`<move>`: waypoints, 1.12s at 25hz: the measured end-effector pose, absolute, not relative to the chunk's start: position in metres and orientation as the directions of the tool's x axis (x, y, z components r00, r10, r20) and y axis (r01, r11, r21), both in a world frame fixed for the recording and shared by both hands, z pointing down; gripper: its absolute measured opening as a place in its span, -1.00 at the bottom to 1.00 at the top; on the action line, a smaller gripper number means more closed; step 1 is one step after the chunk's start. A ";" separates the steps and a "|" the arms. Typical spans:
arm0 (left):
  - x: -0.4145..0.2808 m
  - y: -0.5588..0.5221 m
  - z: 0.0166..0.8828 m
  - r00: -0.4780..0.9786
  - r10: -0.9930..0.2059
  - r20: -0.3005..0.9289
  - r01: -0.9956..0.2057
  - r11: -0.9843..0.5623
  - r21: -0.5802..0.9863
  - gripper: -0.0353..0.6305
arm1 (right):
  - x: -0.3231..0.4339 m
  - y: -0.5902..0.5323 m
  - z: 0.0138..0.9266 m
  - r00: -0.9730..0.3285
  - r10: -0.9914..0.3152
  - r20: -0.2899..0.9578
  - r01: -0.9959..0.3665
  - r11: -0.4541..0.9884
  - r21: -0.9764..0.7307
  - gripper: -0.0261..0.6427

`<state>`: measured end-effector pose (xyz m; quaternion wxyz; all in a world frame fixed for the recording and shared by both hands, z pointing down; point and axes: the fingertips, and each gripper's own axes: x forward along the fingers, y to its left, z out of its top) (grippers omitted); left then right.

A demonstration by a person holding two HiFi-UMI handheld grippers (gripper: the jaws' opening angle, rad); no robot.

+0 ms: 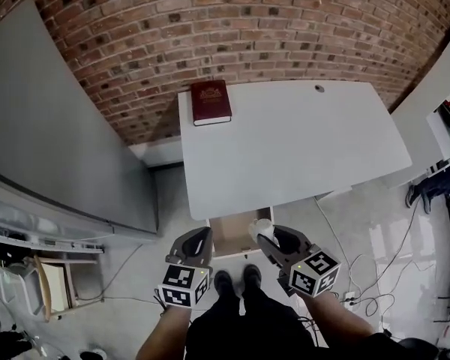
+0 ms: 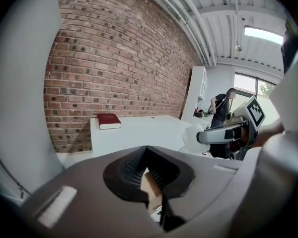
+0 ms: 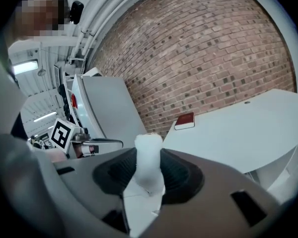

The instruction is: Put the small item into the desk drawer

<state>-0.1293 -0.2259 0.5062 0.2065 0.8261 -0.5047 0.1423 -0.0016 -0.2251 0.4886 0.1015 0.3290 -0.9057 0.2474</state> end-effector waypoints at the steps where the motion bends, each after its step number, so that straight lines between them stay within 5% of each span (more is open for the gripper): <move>1: -0.128 -0.226 0.513 0.444 -0.772 0.454 -0.896 -0.394 0.205 -0.88 | -0.002 -0.226 0.497 -0.769 -0.526 0.363 -0.638 0.671 -0.379 -0.50; 16: -0.139 -0.213 0.642 0.373 -0.745 0.553 -0.921 -0.225 0.318 -0.88 | -0.040 -0.228 0.669 -0.744 -0.293 0.601 -0.582 0.726 -0.366 -0.50; 28: -0.157 -0.208 0.724 0.370 -0.701 0.609 -0.921 -0.192 0.340 -0.88 | -0.038 -0.251 0.816 -0.588 -0.311 0.746 -0.723 0.616 -0.313 -0.50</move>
